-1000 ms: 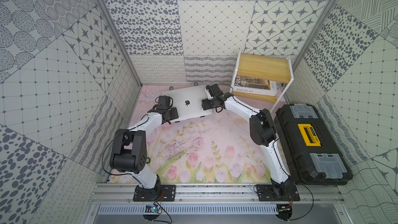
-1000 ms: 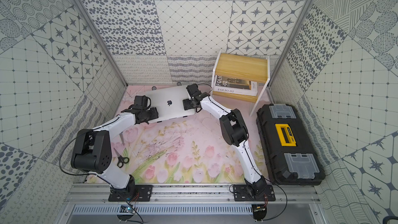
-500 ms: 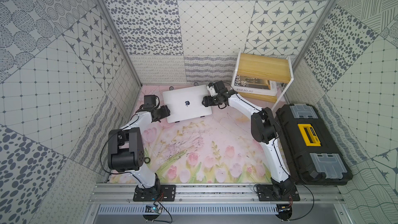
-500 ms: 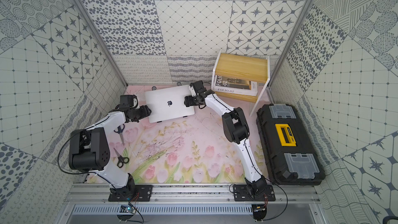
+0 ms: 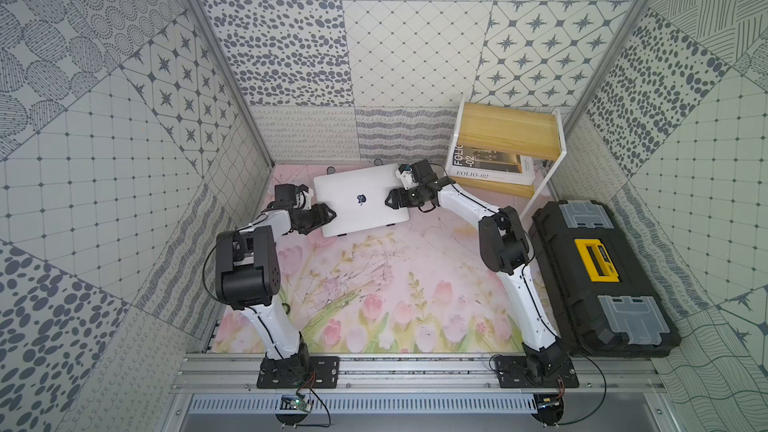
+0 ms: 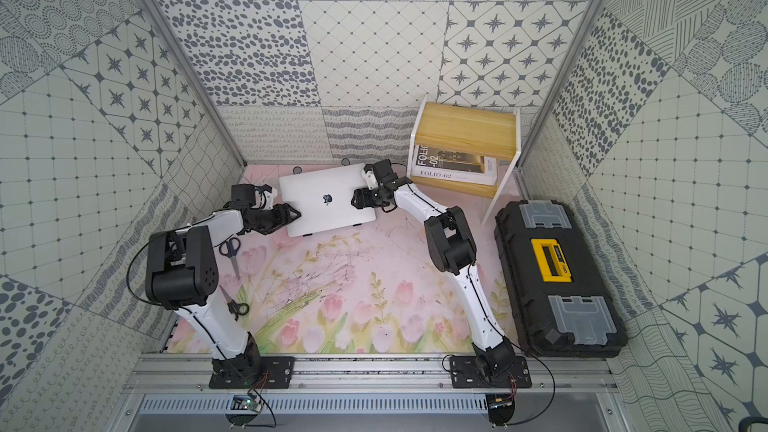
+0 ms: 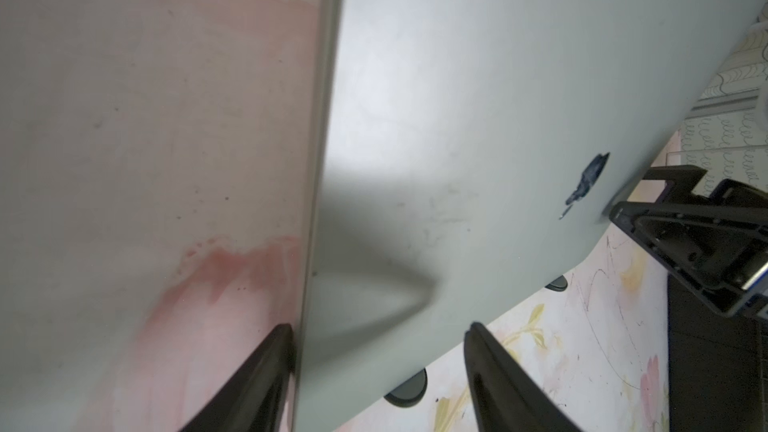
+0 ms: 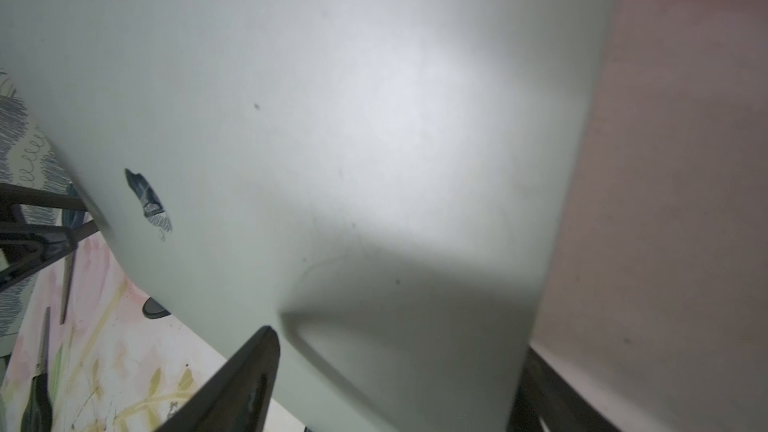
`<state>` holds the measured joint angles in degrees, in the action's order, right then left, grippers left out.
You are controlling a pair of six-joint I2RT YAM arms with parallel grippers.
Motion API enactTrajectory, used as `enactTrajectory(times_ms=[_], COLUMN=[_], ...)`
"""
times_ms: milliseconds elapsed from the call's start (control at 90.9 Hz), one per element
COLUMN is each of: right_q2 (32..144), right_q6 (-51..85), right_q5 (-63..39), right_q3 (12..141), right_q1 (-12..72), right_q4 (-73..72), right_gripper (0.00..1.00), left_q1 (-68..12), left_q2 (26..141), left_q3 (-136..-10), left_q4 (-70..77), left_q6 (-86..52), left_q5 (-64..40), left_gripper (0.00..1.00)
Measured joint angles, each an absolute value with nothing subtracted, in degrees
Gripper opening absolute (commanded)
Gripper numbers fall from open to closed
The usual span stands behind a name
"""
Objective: Close the laptop lid and set it aside
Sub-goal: Pick up the laptop from the computer stand.
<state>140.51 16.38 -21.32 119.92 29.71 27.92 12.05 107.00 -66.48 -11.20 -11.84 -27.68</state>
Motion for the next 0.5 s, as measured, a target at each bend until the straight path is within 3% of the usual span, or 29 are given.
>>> enactTrajectory(times_ms=[495], right_q2=[140.51], right_q6=[18.83], right_q5=[-25.34], right_q3=[117.91], right_q1=[27.68], right_q4=[22.81], right_gripper=[0.6], left_q1=[12.4], left_q2=[111.35], left_q3=[-69.56], left_q4=[-12.03], left_q6=[-8.84], left_q5=[-32.64], left_gripper=[0.47])
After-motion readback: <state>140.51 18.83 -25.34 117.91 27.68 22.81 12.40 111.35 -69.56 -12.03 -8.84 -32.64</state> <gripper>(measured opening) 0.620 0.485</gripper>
